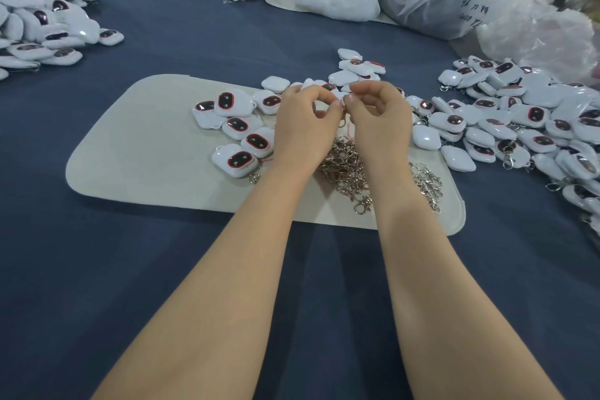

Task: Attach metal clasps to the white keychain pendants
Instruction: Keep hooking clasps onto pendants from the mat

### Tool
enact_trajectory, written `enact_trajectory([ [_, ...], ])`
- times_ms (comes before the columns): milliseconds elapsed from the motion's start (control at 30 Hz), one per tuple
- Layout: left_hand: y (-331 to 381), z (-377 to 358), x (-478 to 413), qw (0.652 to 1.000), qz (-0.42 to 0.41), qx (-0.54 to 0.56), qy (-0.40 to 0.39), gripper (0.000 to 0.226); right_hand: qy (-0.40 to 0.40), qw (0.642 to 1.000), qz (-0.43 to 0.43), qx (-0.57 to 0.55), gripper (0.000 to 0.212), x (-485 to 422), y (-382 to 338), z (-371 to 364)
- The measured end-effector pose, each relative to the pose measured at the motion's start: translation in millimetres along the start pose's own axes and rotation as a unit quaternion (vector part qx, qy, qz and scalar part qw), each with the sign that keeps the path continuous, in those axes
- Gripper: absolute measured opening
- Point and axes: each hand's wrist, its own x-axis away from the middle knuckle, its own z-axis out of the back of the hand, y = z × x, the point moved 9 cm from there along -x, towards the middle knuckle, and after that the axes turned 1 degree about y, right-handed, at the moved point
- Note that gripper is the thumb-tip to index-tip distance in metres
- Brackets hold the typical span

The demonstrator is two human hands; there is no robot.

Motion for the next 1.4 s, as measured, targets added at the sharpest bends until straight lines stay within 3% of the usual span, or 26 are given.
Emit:
enact_trajectory([
  [233, -2, -2, -1, 1.000, 0.003, -0.012, -0.004, 0.008, -0.013, 1.000, 0.028, 0.004, 0.029, 3, -7, -4],
  [533, -7, 3, -5, 0.999, 0.027, 0.021, 0.012, 0.008, -0.031, 0.999, 0.005, -0.014, 0.019, 3, -4, -8],
  [1033, -1, 4, -3, 0.999, -0.022, -0.036, 0.028, 0.008, -0.040, 0.995, 0.072, 0.052, 0.018, 8, -17, -13],
  [1400, 3, 5, -1, 0.998, -0.043, -0.040, 0.030, 0.008, -0.037, 0.996, 0.064, 0.054, 0.017, 8, -16, -12],
])
